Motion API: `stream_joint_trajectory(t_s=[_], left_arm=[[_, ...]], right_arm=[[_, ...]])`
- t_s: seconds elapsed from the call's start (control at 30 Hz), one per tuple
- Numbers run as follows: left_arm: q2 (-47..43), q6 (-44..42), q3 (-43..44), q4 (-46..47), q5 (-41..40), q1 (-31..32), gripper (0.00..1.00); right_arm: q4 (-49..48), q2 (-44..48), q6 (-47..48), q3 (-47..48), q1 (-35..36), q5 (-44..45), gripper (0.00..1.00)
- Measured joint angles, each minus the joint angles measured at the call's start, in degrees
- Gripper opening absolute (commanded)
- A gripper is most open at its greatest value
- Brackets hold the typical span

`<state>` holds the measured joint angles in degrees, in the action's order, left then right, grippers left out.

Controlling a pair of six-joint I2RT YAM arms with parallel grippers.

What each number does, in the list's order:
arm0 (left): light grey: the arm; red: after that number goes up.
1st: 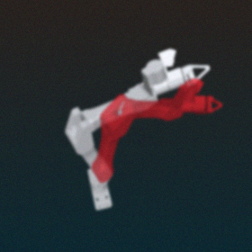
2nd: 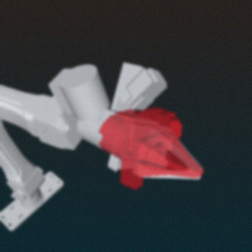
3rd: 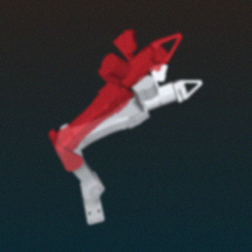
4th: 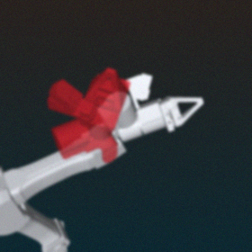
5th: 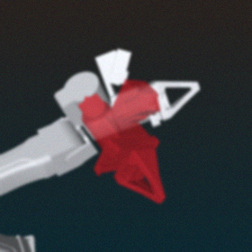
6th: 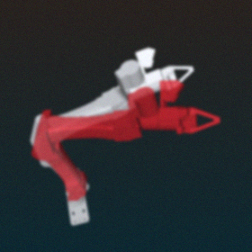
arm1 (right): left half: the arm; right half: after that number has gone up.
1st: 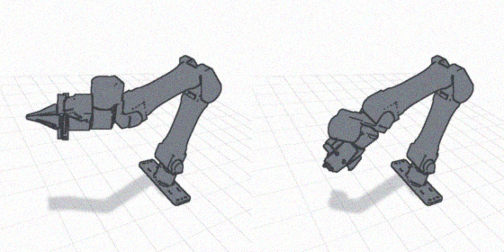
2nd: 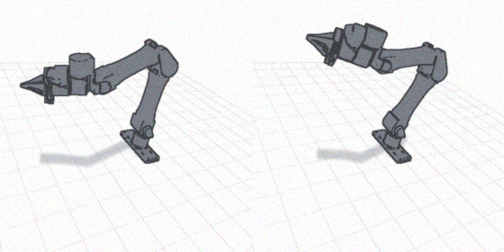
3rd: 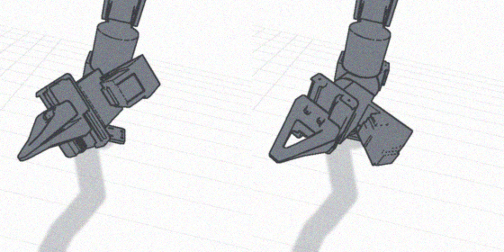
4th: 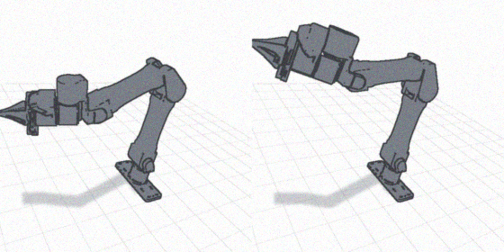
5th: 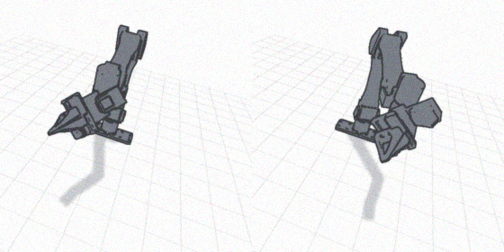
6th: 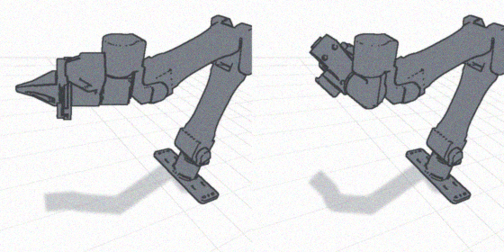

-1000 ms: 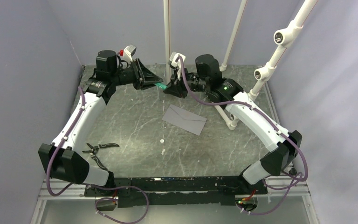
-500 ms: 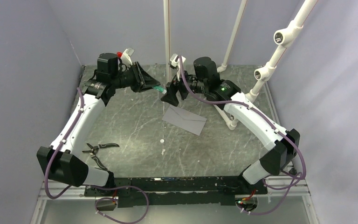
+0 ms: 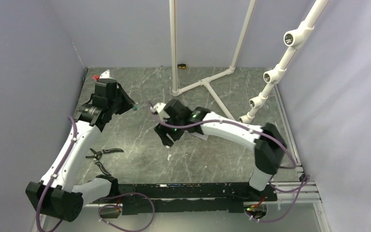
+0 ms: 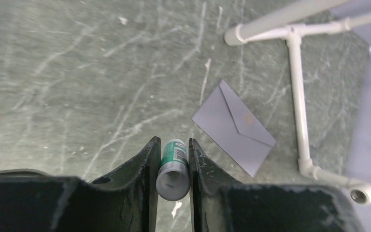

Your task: Place the letter into the envelope and seal it

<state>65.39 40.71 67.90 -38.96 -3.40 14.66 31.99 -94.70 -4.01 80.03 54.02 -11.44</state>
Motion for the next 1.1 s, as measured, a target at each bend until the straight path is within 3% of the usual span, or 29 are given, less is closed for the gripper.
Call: stream_joint_trajectory(t_s=[0.23,0.53,0.83,1.1], left_arm=[[-5.5,0.0,-2.2,-1.3,-7.6,0.0,0.02],[-6.0,0.5,-3.4,-2.2,-10.0,0.0,0.02],[-7.1,0.7,-3.4,-3.5,-13.5,0.0,0.02],[-9.6,0.9,-3.4,-4.0,-16.3,0.0,0.02]], right_arm=[[3.8,-12.0,-4.1,-1.3,3.5,8.5,0.7],[2.2,-15.6,-5.4,-1.1,3.5,10.4,0.69],[-4.8,-16.4,-5.6,-1.5,3.5,9.0,0.5],[-4.9,-19.1,-5.6,-1.4,3.6,8.6,0.44]])
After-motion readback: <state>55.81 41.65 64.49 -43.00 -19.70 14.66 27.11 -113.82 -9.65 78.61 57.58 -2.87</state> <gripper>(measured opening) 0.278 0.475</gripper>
